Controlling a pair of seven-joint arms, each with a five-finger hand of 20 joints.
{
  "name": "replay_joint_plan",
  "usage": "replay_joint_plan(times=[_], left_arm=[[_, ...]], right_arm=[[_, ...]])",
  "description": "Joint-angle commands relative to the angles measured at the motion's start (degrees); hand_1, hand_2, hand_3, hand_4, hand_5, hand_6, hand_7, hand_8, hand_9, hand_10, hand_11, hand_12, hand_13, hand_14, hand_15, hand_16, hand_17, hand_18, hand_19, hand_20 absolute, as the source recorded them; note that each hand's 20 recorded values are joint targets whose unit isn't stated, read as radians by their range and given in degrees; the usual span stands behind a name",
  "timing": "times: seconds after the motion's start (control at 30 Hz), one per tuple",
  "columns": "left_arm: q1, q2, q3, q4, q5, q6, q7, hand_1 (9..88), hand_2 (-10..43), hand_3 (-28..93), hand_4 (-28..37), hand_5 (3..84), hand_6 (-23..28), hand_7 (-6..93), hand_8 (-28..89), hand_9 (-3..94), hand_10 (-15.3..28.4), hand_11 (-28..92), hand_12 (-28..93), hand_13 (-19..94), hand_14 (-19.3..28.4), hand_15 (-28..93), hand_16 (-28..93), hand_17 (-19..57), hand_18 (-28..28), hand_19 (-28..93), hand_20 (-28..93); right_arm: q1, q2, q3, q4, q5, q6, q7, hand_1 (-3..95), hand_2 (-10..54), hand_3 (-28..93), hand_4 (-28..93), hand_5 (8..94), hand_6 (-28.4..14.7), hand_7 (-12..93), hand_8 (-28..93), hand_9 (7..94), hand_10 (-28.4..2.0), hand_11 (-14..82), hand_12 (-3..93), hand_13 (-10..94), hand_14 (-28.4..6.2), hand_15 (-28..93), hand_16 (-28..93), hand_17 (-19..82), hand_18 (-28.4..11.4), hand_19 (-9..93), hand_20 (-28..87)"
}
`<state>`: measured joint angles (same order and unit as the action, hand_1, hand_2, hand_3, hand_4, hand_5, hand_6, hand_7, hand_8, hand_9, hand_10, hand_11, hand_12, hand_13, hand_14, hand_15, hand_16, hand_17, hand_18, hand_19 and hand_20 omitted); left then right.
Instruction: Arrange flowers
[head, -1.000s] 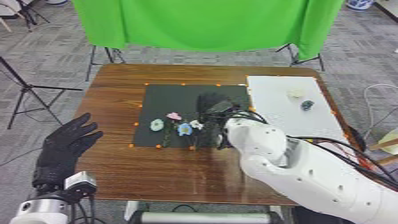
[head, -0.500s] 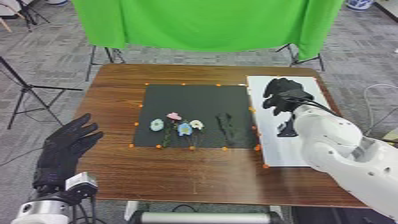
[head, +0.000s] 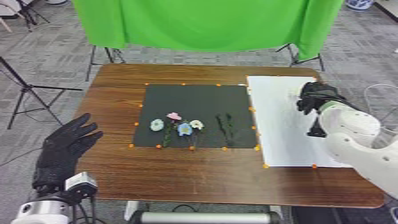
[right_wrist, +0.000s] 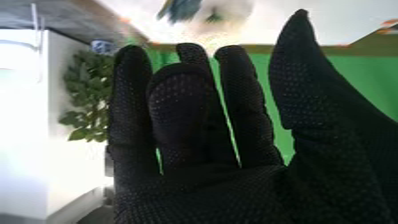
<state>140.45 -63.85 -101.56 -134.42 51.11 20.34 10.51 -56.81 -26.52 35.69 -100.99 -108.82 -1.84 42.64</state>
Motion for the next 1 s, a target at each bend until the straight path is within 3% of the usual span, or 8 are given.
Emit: replay_joint_plan(times=[0.03,0.07,0.4,0.73,1.0], left_arm=[[0.2,0.03,0.60,-0.19,-0.54,0.57,0.45,25.0,6.3,83,-20.4,41.0,11.3,15.5,-10,36.8,19.7,28,9,28,26.7,54,-11,-8.8,22.7,61,1],[0.4,0.17,0.69,-0.20,-0.71,0.66,0.89,25.0,6.3,83,-20.4,41.1,11.3,15.5,-10,36.8,19.8,28,9,28,26.7,54,-11,-8.8,22.7,61,1],[0.1,-0.31,0.72,-0.06,-0.50,0.36,0.52,24.9,6.2,83,-20.3,41.0,11.3,15.5,-10,36.9,19.8,28,9,28,26.7,54,-11,-8.8,22.7,61,1],[-0.3,-0.42,0.99,0.18,-0.49,0.01,0.39,25.0,6.3,83,-20.4,41.0,11.3,15.6,-10,36.9,19.8,28,9,28,26.6,54,-11,-8.8,22.6,61,1],[-0.7,-0.17,1.25,0.51,-0.90,0.21,0.60,25.0,6.3,83,-20.4,41.0,11.3,15.5,-10,36.9,19.8,28,9,28,26.7,55,-11,-8.8,22.6,61,1]], right_arm=[[2.0,2.1,0.2,2.2,0.9,-1.6,4.5,33.4,-7.6,93,-28,50.0,-1.9,23,-16,52.2,-14.1,15.4,12.6,72,-4.5,83,11,32,-17.6,93,-2],[1.7,2.3,0.6,2.4,1.5,-2.0,4.6,33.3,-7.6,93,-28,49.9,-2.0,23,-16,52.0,-14.1,15.3,12.6,72,-4.5,83,11,32,-17.7,93,-2],[2.8,-1.1,2.1,5.7,3.3,-8.5,4.4,32.8,-7.9,93,-28,45.3,-1.9,21,-16,49.2,-14.3,13.7,12.5,71,-5.0,83,10,32,-18.1,93,-1],[4.9,-2.9,-0.5,6.9,4.1,-7.8,4.4,31.9,-7.6,93,-28,38.8,-2.0,20,-15,50.1,-14.4,13.4,12.8,71,-5.3,84,10,32,-18.4,93,0],[3.2,-8.1,2.3,10.8,2.1,-14.8,2.7,31.8,-7.3,93,-28,38.0,-1.8,20,-15,50.7,-14.2,13.9,12.8,72,-5.5,84,10,32,-18.5,93,0]])
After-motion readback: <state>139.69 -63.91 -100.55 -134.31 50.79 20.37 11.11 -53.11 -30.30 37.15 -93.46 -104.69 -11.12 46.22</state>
